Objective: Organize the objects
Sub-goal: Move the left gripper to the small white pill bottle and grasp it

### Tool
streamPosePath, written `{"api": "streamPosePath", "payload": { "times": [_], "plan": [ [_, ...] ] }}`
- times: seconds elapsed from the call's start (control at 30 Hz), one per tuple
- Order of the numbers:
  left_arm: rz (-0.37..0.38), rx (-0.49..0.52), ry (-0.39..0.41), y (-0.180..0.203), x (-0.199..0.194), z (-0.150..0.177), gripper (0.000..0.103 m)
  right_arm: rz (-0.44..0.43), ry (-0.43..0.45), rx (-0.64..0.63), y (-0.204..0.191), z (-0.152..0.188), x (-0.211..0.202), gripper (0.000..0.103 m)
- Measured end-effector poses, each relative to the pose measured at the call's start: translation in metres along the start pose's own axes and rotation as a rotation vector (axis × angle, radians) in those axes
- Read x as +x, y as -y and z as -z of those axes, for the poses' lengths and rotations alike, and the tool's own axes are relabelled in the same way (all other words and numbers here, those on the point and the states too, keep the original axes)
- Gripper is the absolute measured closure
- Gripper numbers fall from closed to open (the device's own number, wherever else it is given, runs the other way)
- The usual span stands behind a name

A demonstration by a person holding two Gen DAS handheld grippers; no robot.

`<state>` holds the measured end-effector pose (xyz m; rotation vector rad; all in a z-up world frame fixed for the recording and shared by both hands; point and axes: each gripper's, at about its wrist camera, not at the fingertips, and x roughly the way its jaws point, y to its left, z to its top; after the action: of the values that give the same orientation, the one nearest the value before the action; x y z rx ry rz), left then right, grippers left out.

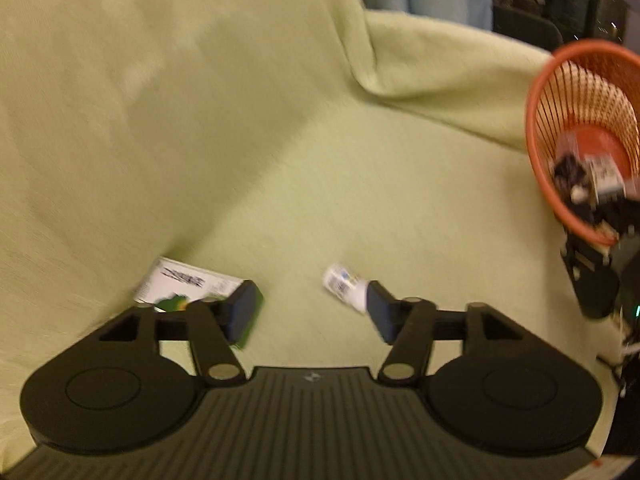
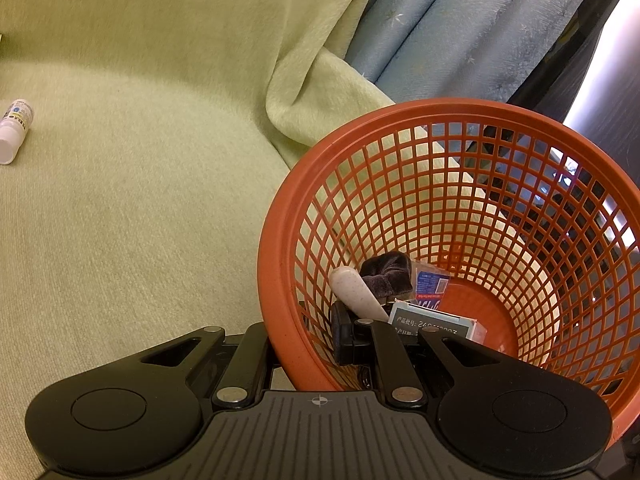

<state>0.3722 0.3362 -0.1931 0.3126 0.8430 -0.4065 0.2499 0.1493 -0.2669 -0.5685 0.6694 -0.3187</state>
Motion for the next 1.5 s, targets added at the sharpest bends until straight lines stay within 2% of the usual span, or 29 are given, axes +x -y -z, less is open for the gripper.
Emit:
{"api": "streamPosePath", "payload": {
  "times": [0.1,0.33,0.83,1.2,1.5],
  "plan": [
    [0.003,0.040,-0.033,0.008,0.011,0.007,0.041,0.000,0.000,0.001,0.001,0.001,0.000,0.095],
    [0.005,0.066,-0.065,0.014,0.022,0.017,0.039,0.001,0.000,-0.003,0.002,0.003,-0.002,0.095],
    [0.017,0.144,-0.071,0.011,0.038,0.017,0.034,0.000,0.001,-0.004,0.002,0.003,-0.002,0.095],
    [0.053,0.229,-0.053,0.024,0.067,0.008,0.034,0.000,0.001,-0.001,0.002,0.003,-0.002,0.095],
    [0.023,0.369,-0.099,0.044,0.095,0.002,0.034,0.001,0.001,-0.003,0.002,0.003,-0.001,0.095]
  ]
}}
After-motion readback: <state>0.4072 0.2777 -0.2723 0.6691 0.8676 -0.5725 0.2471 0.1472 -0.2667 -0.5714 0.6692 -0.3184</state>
